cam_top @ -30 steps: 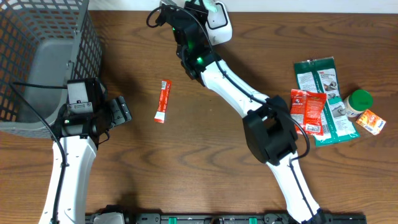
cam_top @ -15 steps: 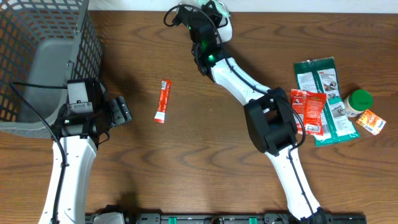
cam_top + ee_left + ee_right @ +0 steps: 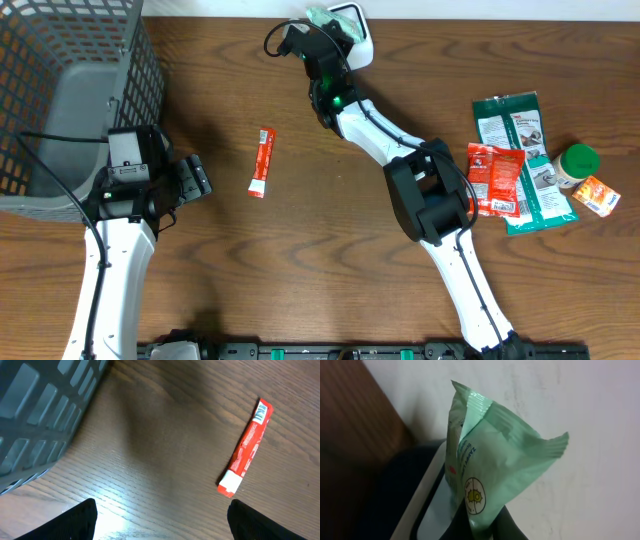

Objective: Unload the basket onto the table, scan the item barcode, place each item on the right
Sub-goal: 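Hold the wipes packet in front of the white scanner with the right gripper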

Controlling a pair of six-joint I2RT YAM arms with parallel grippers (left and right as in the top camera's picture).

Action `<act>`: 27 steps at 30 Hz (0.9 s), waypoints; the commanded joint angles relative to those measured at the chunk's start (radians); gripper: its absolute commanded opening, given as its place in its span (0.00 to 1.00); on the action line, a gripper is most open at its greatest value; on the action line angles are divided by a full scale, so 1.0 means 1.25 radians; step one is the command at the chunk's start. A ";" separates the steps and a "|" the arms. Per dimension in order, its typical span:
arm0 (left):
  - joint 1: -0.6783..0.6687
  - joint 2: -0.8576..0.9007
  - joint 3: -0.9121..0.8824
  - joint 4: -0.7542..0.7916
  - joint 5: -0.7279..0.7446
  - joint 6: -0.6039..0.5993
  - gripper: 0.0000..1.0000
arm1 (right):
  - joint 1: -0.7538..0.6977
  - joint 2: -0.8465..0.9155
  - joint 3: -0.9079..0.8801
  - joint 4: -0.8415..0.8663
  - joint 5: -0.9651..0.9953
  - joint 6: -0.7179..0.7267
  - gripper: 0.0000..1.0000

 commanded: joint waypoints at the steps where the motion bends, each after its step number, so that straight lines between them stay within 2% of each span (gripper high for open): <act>1: 0.008 0.005 0.000 -0.003 -0.019 0.001 0.84 | -0.003 0.008 0.011 0.028 -0.021 0.030 0.01; 5: 0.008 0.005 0.000 -0.003 -0.019 0.001 0.84 | -0.002 0.007 0.011 0.093 -0.021 -0.005 0.01; 10: 0.008 0.005 0.000 -0.003 -0.019 0.001 0.84 | 0.001 0.007 0.011 0.172 -0.021 -0.166 0.01; 14: 0.008 0.005 0.000 -0.003 -0.019 0.001 0.84 | 0.002 0.007 0.011 0.209 -0.015 -0.210 0.01; 17: 0.008 0.005 0.000 -0.003 -0.019 0.001 0.84 | 0.002 0.007 0.011 0.194 -0.009 -0.180 0.01; 27: 0.008 0.005 0.000 -0.003 -0.019 0.001 0.84 | -0.002 0.007 0.011 0.044 -0.051 0.062 0.01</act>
